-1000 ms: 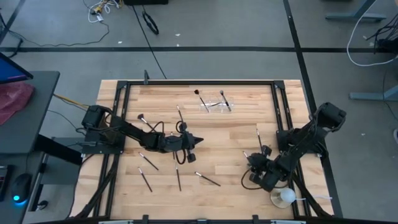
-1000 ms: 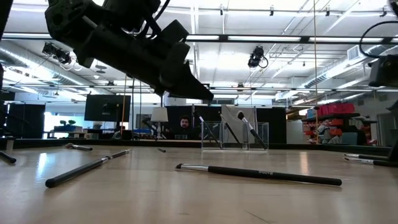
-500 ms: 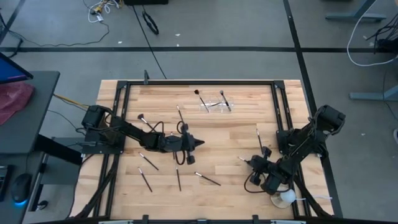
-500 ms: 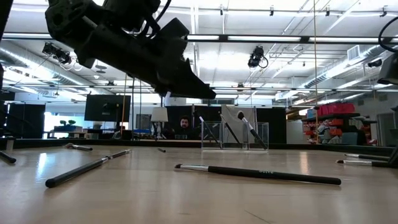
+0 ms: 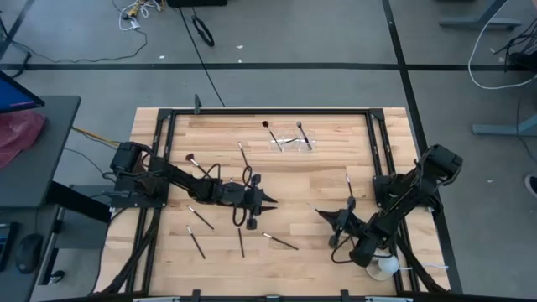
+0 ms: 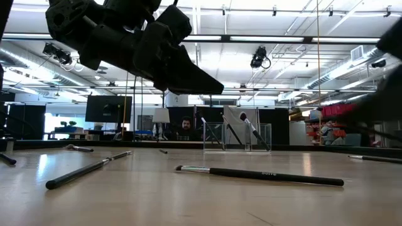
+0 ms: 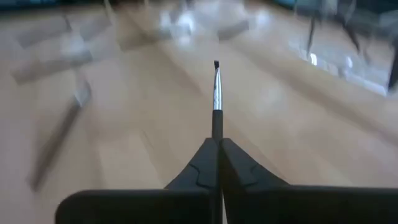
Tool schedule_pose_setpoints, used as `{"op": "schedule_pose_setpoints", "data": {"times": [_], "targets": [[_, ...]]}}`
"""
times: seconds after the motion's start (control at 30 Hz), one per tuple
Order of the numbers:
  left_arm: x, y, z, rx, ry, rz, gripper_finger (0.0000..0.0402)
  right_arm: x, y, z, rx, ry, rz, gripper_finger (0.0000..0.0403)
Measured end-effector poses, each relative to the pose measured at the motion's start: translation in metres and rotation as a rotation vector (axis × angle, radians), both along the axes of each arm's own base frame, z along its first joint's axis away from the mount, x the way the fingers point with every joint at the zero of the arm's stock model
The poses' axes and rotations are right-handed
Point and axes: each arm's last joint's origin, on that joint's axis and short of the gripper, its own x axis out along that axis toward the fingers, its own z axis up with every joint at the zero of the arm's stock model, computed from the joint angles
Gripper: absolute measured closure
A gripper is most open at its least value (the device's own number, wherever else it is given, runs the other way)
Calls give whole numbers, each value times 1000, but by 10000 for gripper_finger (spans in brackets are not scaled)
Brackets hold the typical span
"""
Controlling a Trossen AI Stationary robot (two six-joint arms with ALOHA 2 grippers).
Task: Put items in baskets/containers
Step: Put the black eyeshadow brush into the transparent organizer
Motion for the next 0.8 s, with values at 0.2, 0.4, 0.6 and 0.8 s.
{"op": "schedule_pose_setpoints", "data": {"times": [0.2,0.4,0.6,0.8], "targets": [[9,-3,-2,-36,-123,-24,217,18,18,22,-77,-151,63,401],[37,-12,-9,-84,-299,-130,179,40,26,56,-162,-250,208,400],[62,-21,5,-115,-431,-278,183,54,20,71,-196,-321,337,399],[67,-27,16,-124,-474,-375,207,58,16,71,-196,-319,354,398]]}}
